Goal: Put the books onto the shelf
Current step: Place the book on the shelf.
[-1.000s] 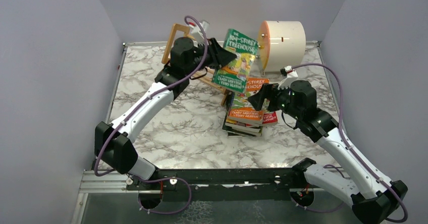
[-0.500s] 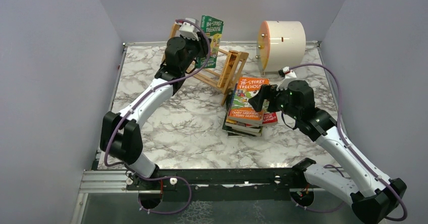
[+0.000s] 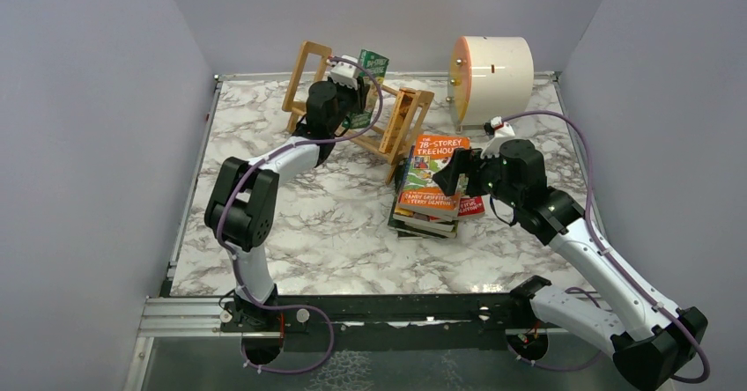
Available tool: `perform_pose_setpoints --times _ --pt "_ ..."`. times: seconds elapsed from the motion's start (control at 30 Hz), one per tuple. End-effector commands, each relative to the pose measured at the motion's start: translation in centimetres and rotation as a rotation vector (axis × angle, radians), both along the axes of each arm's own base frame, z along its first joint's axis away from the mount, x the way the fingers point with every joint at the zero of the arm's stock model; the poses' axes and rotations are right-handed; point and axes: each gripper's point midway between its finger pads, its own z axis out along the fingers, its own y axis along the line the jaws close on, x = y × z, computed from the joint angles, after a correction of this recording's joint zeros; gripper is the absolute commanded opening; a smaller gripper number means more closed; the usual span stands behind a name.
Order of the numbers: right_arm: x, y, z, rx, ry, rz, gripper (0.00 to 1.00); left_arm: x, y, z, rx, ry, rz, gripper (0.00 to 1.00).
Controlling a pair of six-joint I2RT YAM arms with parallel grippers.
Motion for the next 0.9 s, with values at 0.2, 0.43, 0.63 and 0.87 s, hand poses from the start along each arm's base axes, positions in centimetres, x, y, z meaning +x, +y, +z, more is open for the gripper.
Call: perform_pose_setpoints --times 0.2,0.43,0.63,0.87 --pt "0.1 -0.2 -0.7 -0.012 0.009 -0.020 0.95 -1.0 -2.4 5.0 -0.138 -0.166 -0.132 0.00" --pt "0.1 -0.2 -1.0 -0.009 0.017 -0.020 0.95 -1.8 -3.0 3.5 -0.139 -0.129 -0.152 0.00" --pt "0.0 -0.1 -1.2 -0.006 0.021 -0.019 0.95 -2.8 -4.6 2.5 -0.144 -0.101 -0.194 0.00" --pt "-0.2 -0.3 -1.1 -0.002 0.020 -0.023 0.95 -3.3 -6.3 1.4 -0.144 -0.076 -0.222 0.00"
